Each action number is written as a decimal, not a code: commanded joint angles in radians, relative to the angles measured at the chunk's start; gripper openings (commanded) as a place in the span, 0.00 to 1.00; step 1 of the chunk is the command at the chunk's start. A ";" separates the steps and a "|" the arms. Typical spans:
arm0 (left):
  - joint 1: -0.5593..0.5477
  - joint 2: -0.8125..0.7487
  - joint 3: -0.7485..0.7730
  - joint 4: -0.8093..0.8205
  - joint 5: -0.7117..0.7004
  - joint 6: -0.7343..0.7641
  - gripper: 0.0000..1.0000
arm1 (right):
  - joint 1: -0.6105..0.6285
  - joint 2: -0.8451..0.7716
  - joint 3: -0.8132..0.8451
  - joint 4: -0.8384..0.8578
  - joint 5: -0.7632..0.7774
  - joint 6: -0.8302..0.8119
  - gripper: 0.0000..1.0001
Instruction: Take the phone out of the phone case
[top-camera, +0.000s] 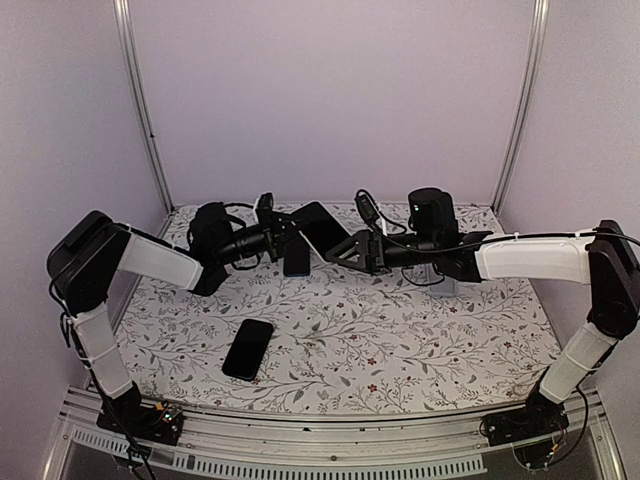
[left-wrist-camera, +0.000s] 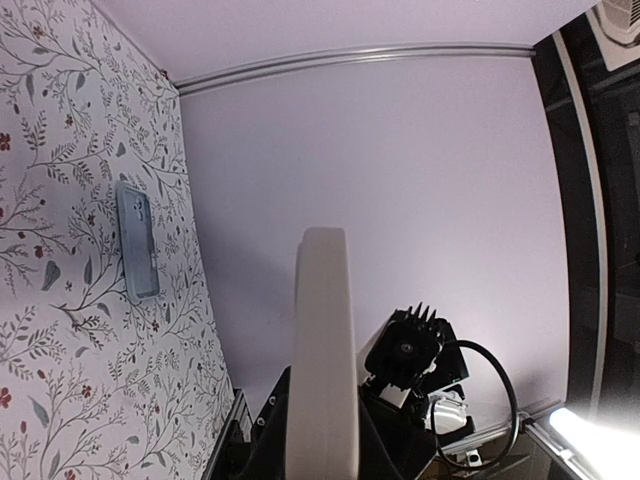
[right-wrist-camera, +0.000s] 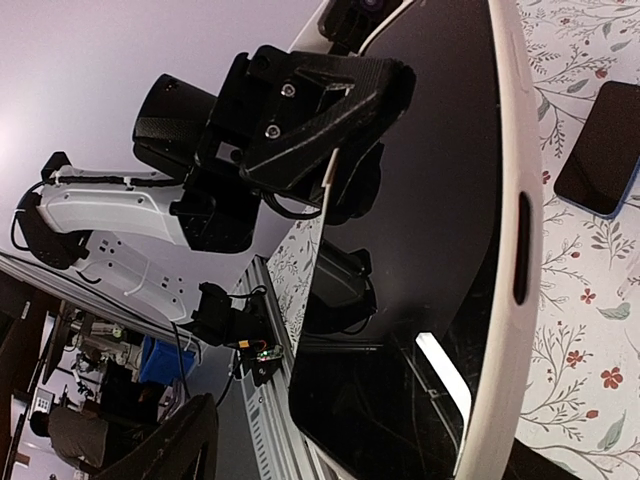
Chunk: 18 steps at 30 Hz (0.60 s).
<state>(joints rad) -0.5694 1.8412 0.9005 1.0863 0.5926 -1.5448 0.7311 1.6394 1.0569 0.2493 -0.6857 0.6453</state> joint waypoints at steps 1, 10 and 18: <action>-0.010 -0.041 0.002 0.089 -0.011 -0.018 0.00 | 0.003 0.015 0.020 -0.029 0.061 -0.033 0.77; -0.010 -0.046 0.003 0.089 -0.013 -0.021 0.00 | 0.005 0.019 0.008 -0.068 0.119 -0.049 0.74; -0.010 -0.039 0.014 0.095 -0.007 -0.025 0.00 | 0.010 0.017 0.001 -0.083 0.158 -0.058 0.73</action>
<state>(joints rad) -0.5694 1.8404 0.9001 1.0863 0.5858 -1.5566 0.7349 1.6421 1.0569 0.1909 -0.5766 0.6052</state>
